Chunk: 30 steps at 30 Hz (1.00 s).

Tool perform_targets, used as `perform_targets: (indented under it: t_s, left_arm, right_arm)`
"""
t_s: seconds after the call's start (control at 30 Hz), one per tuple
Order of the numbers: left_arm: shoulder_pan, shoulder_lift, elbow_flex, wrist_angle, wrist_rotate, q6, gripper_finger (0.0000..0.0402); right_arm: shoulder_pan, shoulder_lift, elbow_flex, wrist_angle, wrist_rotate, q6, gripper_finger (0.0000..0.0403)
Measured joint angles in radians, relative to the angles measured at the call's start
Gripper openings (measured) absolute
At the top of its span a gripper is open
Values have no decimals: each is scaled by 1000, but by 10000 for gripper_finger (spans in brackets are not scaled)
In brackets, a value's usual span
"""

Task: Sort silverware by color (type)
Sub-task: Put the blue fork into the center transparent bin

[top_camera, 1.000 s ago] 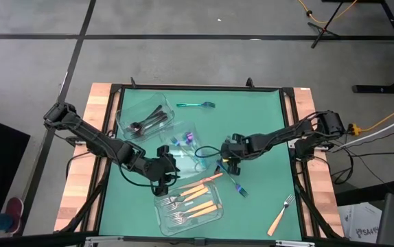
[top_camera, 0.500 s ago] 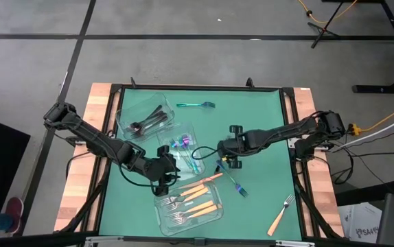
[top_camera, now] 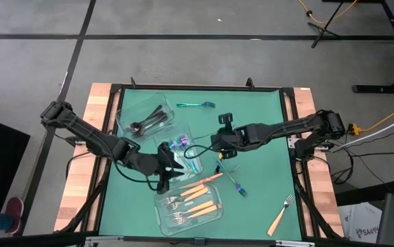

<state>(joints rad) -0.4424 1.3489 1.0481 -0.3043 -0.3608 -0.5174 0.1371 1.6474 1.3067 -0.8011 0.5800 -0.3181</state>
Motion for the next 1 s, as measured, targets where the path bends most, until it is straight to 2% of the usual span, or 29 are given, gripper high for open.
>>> perform_targets:
  t_s: [0.2,0.33,0.5,1.0]
  left_arm:
    - [2,-57,0,1,-37,-4,103]
    - [9,-71,0,1,-74,0,103]
    - [53,-71,0,2,-80,-4,103]
    - [203,-172,0,-18,13,-8,103]
  right_arm:
    - [0,0,42,-1,26,-108,0]
    - [1,0,65,8,134,-197,0]
    - [0,0,68,143,162,-343,0]
    - [1,0,68,534,-241,-648,0]
